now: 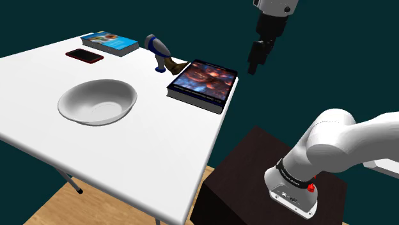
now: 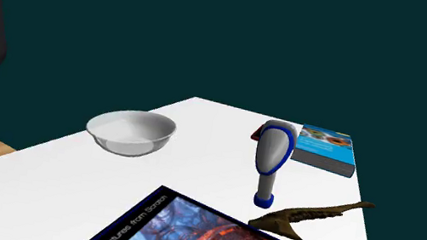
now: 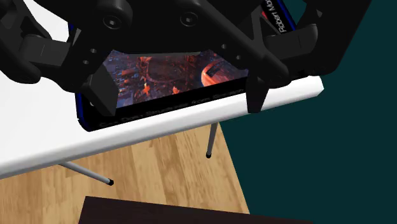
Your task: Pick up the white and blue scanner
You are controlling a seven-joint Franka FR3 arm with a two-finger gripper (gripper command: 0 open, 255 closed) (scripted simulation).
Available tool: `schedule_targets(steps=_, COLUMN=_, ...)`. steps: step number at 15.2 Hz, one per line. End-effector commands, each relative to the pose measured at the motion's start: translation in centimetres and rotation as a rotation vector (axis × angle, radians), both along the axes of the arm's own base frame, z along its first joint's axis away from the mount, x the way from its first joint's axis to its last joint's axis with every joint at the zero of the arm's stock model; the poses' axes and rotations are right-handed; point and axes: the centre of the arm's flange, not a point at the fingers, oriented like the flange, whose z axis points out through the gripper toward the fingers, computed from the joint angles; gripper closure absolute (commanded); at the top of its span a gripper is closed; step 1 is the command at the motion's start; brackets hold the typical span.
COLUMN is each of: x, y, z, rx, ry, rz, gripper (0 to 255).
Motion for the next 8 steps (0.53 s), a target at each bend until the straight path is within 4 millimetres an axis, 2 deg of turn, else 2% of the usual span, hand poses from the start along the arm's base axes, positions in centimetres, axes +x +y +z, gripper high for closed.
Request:
schedule_targets(steps=1, x=0.0, y=0.0, z=0.0, rx=0.0, ry=0.0, rz=0.0, gripper=0)
schedule_targets(steps=8, x=8.1, y=2.1, z=-0.8, rx=0.009, ry=-0.051, rz=0.036, gripper=0)
